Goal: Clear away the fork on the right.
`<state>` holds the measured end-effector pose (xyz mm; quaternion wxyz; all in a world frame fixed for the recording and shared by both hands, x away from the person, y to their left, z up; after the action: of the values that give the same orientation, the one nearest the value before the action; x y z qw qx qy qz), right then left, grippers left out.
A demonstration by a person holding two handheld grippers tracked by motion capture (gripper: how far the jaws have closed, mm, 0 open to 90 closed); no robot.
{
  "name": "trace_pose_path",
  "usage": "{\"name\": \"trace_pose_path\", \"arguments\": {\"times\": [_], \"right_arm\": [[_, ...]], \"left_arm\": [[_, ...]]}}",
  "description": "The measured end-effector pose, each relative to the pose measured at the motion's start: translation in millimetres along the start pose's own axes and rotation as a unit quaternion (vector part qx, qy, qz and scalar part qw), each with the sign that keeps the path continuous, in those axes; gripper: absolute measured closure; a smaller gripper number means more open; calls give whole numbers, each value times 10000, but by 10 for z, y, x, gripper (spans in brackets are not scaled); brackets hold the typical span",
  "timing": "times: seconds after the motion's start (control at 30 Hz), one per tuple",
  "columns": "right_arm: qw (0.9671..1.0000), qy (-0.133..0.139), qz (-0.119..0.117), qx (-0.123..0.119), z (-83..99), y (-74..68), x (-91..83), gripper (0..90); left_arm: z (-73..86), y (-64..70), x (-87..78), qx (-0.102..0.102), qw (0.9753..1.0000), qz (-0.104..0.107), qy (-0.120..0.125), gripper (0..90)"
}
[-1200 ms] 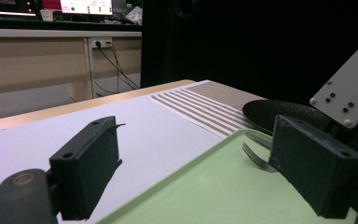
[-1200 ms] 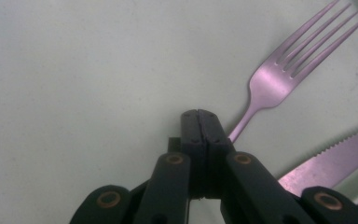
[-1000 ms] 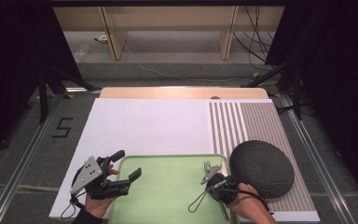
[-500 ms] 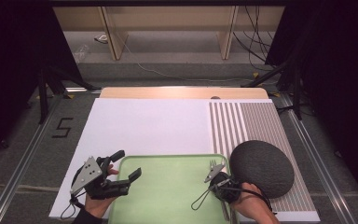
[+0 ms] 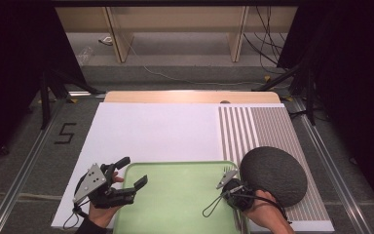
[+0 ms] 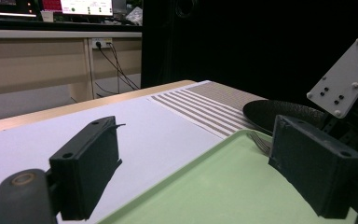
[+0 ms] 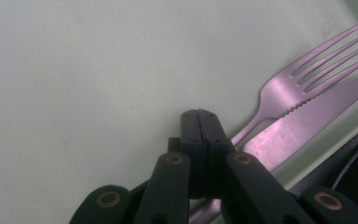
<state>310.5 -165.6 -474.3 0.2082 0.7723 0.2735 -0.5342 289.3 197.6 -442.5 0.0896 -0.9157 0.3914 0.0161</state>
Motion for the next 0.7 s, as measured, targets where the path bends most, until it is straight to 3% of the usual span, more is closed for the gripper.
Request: {"name": "trace_pose_path", "arguments": {"times": [0.07,0.2,0.4,0.53,0.7], "right_arm": [[9999,99,-105,84,-3,21,-22,900],[9970,549,-435,329,-21,82,-126,842],[9895,1014,-744,712,-36,147,-216,623],[9827,1284,-917,974,-49,198,-276,506],[9682,1637,-1291,1379,-29,308,-370,443]], "left_arm": [[0,1,0,5,10000,2,-3,149],[1,0,1,-2,10000,3,-4,150],[1,0,1,-11,10000,11,9,149],[3,-1,4,-14,10000,17,-1,149],[2,-3,1,-26,10000,11,14,149]]}}
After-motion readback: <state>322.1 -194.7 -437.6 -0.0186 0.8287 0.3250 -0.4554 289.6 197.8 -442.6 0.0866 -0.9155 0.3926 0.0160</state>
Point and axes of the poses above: each handheld gripper's, and its own axes: x roughly forward along the jaws, z roughly out of its underside, y roughly to its right, the point moved 1 cm from there along x, roughly forward along the jaws, and after that the axes turned 15 degrees about x, right-handed, at the moved point
